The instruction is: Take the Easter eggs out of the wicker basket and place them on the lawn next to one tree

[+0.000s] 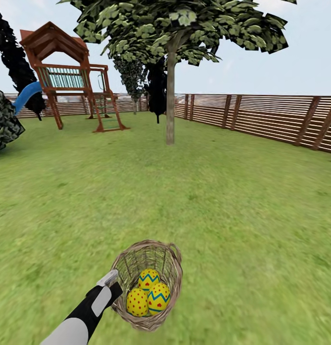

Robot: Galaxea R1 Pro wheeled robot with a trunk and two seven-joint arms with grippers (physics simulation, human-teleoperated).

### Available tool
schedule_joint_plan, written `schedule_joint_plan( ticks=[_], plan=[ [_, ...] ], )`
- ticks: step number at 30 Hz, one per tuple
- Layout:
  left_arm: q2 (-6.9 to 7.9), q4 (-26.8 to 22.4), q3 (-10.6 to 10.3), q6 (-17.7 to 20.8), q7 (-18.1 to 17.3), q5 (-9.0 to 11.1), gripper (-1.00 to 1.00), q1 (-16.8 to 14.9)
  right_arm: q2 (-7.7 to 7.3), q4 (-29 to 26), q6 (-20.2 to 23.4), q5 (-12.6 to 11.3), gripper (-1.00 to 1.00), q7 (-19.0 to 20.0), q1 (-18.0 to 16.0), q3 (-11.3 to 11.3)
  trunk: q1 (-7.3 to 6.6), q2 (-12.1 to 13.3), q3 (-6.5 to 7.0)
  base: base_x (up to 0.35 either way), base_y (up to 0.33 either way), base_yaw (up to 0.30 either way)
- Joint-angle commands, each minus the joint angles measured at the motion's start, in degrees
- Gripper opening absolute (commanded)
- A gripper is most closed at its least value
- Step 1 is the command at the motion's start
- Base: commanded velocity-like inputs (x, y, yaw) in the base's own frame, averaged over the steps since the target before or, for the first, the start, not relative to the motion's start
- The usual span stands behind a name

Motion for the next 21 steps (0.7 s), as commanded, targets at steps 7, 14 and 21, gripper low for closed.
schedule_joint_plan(
  ticks=[7,14,21],
  plan=[
    [-0.03,-0.18,0.06,0.18,0.36,0.74,-1.00,-0.03,-0.05,0.24,-0.27,0.40,1.00,0.04,-0.09,-0.44,0.06,-0.10,-0.10,0.341,0.000,0.000],
    [-0.19,-0.15,0.06,0.18,0.36,0.74,-1.00,-0.03,0.10,0.45,-0.30,0.32,1.00,0.11,0.73,-0.47,0.06,-0.10,-0.10,0.341,0.000,0.000],
    [0.05,-0.17,0.06,0.18,0.36,0.74,-1.00,-0.03,-0.31,0.18,-0.32,0.66,1.00,-0.04,0.87,-0.43,0.06,-0.10,-0.10,0.341,0.000,0.000]
  ],
)
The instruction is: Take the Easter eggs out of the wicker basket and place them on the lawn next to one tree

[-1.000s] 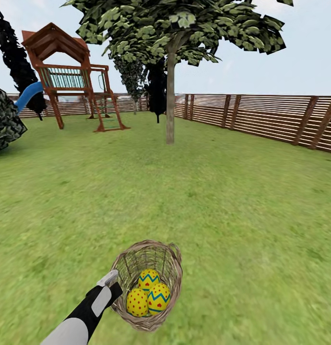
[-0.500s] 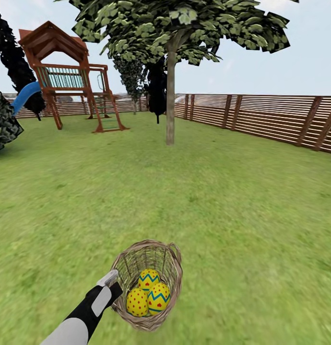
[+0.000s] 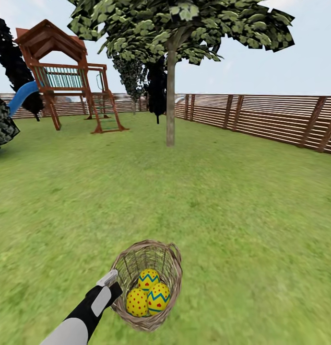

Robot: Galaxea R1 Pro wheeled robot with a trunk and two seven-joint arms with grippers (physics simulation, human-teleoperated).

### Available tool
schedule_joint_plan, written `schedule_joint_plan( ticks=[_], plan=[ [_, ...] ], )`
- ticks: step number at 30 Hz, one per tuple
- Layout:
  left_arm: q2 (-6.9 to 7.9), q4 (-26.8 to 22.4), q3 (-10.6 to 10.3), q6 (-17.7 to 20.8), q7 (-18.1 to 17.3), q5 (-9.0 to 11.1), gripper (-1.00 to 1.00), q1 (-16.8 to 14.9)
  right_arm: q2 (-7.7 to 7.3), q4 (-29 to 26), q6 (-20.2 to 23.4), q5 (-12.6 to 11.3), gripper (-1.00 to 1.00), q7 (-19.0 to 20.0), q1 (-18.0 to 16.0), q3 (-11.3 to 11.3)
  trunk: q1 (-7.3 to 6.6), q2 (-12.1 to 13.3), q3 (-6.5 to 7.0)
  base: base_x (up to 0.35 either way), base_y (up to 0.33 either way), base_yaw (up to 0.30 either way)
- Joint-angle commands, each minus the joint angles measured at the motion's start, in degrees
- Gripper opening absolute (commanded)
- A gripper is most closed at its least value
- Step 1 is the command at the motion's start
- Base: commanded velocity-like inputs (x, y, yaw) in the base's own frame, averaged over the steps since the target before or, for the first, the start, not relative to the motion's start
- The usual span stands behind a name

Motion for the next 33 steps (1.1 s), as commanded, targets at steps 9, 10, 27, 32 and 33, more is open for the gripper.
schedule_joint_plan(
  ticks=[9,10,27,32,33],
  plan=[
    [-0.06,-0.22,0.09,0.16,0.35,0.72,-1.00,-0.03,0.28,-0.22,-0.36,0.62,1.00,0.01,-0.09,-0.41,0.06,-0.10,-0.10,0.341,0.000,0.000],
    [-0.09,-0.22,0.09,0.16,0.35,0.72,-1.00,-0.03,0.29,-0.22,-0.36,0.59,1.00,0.01,-0.09,-0.41,0.06,-0.10,-0.10,0.341,0.000,0.000],
    [-0.13,-0.22,0.09,0.16,0.35,0.72,-1.00,-0.03,0.38,0.26,-0.27,0.14,1.00,0.09,-0.09,-0.41,0.06,-0.10,-0.10,0.341,0.000,0.000],
    [-0.12,-0.22,0.09,0.16,0.35,0.72,-1.00,-0.03,0.38,0.30,-0.27,0.14,1.00,0.08,-0.09,-0.41,0.06,-0.10,-0.10,0.341,0.000,0.000],
    [-0.12,-0.22,0.09,0.16,0.35,0.72,-1.00,-0.03,0.38,0.27,-0.29,0.14,1.00,0.09,-0.09,-0.41,0.06,-0.10,-0.10,0.341,0.000,0.000]
  ],
)
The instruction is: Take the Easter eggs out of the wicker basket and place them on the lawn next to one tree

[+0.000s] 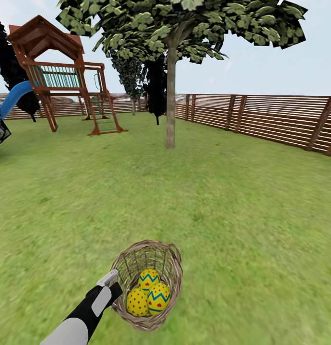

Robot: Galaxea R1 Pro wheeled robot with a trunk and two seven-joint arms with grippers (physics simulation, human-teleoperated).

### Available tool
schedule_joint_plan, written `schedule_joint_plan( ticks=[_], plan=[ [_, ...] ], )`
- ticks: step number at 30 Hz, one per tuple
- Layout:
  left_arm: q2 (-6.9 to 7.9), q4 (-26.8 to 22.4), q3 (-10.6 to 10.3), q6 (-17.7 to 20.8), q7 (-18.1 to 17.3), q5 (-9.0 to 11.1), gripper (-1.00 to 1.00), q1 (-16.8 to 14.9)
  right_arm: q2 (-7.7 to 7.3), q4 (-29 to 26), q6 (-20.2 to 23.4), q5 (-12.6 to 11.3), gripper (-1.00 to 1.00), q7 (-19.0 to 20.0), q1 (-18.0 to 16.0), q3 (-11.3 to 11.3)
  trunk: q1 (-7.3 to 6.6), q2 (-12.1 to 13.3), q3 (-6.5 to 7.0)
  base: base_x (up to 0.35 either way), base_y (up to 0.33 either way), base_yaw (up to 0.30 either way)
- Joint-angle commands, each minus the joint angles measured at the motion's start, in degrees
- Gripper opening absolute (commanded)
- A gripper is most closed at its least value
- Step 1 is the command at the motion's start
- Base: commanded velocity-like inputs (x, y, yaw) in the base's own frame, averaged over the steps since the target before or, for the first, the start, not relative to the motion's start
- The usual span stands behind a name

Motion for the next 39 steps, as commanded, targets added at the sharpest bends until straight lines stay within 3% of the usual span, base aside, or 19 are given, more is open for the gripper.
schedule_joint_plan(
  ticks=[1,39],
  plan=[
    [-0.03,-0.20,0.08,0.17,0.35,0.69,-1.00,-0.03,-0.05,0.21,-0.28,0.40,1.00,0.04,-0.09,-0.46,0.06,-0.10,-0.10,0.342,0.000,0.000],
    [-0.05,-0.20,0.08,0.17,0.35,0.69,-1.00,-0.03,-0.05,0.24,-0.27,0.40,1.00,0.04,-0.09,-0.46,0.06,-0.10,-0.10,0.342,0.000,0.000]
  ],
)
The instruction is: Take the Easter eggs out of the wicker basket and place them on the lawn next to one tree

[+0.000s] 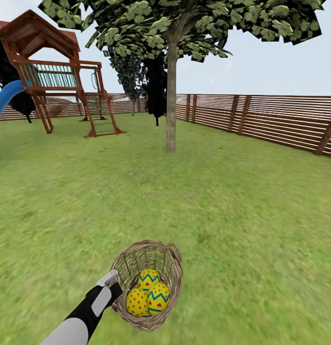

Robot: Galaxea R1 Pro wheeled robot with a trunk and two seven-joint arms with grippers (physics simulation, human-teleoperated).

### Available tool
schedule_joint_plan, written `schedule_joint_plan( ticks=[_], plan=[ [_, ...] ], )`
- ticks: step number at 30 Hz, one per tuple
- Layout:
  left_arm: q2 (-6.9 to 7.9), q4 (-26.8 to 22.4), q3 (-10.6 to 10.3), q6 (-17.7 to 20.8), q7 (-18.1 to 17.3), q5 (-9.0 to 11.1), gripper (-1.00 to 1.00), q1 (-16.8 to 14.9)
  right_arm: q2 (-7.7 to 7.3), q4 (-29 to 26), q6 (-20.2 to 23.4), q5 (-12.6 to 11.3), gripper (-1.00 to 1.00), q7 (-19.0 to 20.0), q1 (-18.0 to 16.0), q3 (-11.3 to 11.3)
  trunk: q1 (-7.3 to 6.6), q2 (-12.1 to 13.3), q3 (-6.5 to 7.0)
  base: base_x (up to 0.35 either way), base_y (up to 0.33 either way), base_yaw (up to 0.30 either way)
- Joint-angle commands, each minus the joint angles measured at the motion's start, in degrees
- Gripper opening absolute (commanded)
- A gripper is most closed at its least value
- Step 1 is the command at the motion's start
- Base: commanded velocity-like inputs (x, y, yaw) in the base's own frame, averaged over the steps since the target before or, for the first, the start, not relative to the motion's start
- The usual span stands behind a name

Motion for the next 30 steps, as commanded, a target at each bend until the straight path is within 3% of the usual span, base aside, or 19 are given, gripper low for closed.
schedule_joint_plan(
  ticks=[1,30],
  plan=[
    [-0.02,-0.18,0.07,0.18,0.36,0.74,-1.00,-0.03,-0.05,0.20,-0.31,0.39,1.00,0.04,-0.09,-0.46,0.06,-0.10,-0.10,0.342,0.000,0.000],
    [-0.10,-0.18,0.07,0.18,0.36,0.74,-1.00,-0.03,-0.20,0.20,-0.38,0.61,1.00,-0.05,-0.09,-0.46,0.06,-0.10,-0.10,0.342,0.000,0.000]
  ],
)
